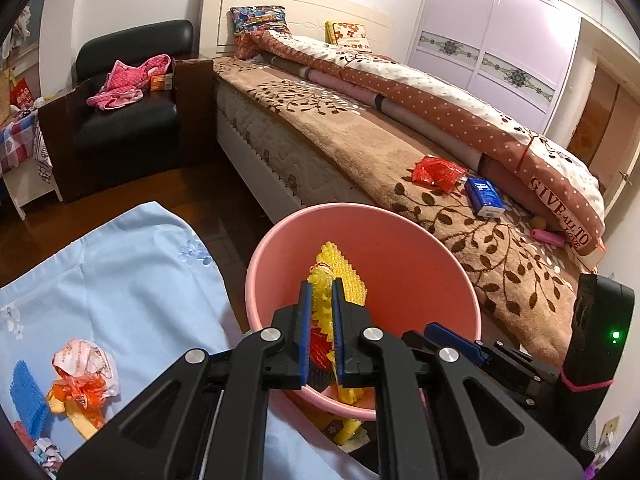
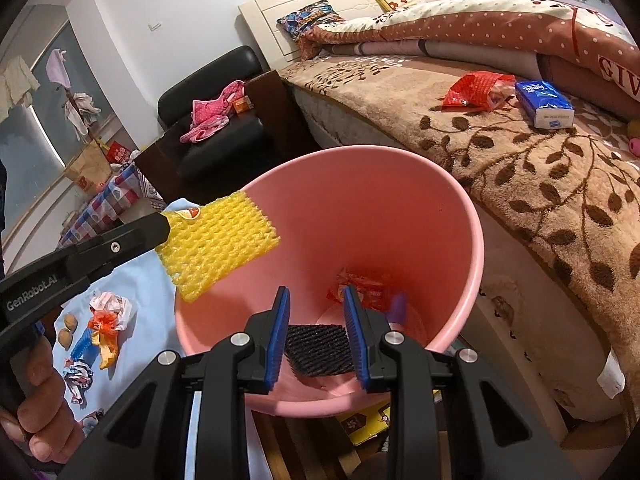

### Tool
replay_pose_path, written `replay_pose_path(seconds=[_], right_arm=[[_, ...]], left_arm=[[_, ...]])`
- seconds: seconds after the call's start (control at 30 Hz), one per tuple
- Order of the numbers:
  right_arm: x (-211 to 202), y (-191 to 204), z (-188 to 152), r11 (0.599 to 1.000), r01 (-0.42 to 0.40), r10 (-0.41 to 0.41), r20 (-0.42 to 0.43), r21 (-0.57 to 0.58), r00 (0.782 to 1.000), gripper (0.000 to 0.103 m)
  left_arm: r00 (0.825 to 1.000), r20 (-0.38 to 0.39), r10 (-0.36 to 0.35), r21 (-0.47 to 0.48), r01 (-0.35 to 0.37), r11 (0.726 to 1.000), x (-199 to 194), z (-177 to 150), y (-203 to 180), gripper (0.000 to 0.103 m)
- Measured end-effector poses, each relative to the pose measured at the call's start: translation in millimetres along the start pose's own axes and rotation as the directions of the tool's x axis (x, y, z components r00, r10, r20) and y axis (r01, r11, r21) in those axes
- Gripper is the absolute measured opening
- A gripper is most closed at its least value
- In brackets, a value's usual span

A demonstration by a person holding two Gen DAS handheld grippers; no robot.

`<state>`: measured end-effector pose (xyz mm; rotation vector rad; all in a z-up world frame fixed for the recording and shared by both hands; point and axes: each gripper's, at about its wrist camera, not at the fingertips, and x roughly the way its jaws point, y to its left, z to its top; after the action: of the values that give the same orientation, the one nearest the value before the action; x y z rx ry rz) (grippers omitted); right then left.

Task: Collect trash
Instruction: 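Open both grippers to drop the pad and cloth into the bucket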

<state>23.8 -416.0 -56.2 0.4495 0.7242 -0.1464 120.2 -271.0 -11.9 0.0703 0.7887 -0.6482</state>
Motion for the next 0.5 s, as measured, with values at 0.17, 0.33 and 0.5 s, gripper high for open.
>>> replay_pose_path(seconds=[0.17, 0.33, 0.5], right_arm=[[-1, -1, 0, 1.0, 0.007, -0.007, -0.001, 0.002, 1.0, 0.028], [-4, -1, 0, 1.0, 0.006, -0.006, 0.0, 0.004, 1.0, 0.047], [-7, 2, -3, 1.0, -0.004, 0.004, -0.009, 0.013, 1.0, 0.047]], left_arm=[[0.999, -0.016, -0.043, -0.026, 0.043, 0.999, -3, -1, 5, 0.037], [0.999, -0.011, -0.044, -0.036, 0.043, 0.998, -9, -2, 9, 0.038], [0.999, 0.01, -0.042, -0.033, 0.042, 0.999, -23, -5, 11, 0.038]])
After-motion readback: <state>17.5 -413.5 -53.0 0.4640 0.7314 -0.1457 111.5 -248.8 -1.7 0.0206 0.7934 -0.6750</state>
